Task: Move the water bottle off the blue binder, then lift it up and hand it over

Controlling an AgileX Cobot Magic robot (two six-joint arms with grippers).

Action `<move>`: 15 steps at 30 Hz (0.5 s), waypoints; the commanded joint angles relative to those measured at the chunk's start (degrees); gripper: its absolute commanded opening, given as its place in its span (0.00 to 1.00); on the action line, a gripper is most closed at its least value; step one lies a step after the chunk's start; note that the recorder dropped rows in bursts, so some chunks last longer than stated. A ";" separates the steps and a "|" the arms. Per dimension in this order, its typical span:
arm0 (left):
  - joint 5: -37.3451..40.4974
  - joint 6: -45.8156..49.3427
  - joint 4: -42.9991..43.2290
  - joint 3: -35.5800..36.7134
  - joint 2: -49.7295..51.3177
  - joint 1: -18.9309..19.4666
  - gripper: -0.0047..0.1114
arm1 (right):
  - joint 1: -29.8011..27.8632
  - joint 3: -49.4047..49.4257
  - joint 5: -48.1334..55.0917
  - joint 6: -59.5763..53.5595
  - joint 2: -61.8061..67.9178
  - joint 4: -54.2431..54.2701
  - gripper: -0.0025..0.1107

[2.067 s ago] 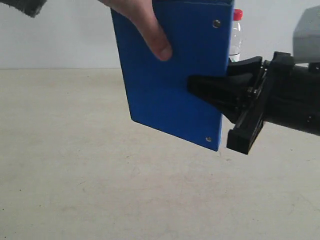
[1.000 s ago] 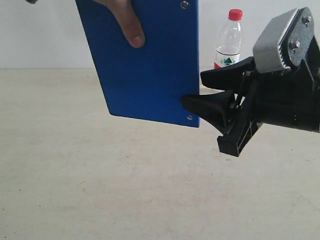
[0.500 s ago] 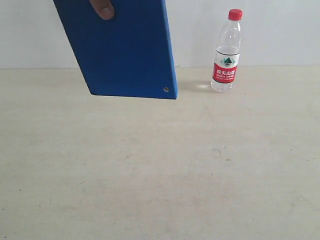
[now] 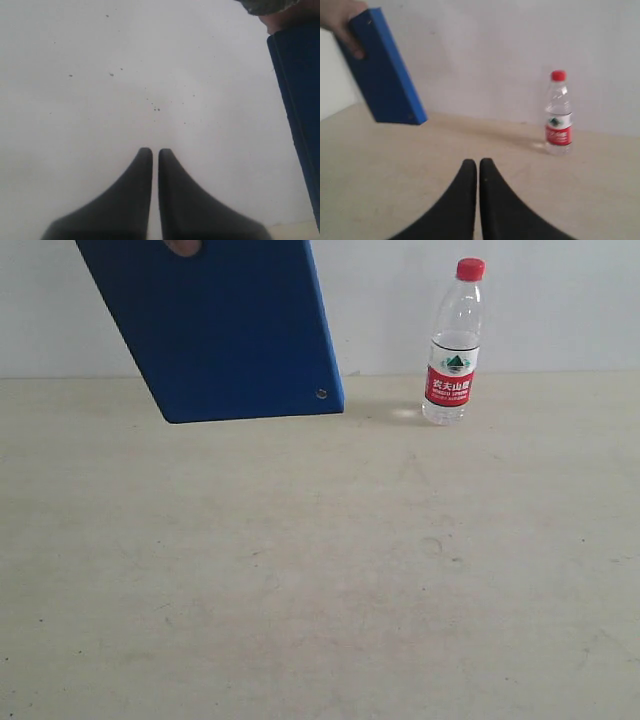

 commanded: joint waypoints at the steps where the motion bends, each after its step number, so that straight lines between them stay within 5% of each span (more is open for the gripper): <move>1: -0.09 -1.30 1.77 0.19 -0.28 0.08 0.08 | 1.01 6.36 -10.16 -8.77 2.37 8.06 0.02; 7: 0.87 -1.30 1.64 0.19 -0.28 0.08 0.08 | 1.01 26.19 -52.99 -7.59 6.58 8.66 0.02; 15: 0.67 -2.13 1.64 0.19 -0.28 0.08 0.08 | 0.90 31.34 -40.03 -8.23 6.67 8.66 0.02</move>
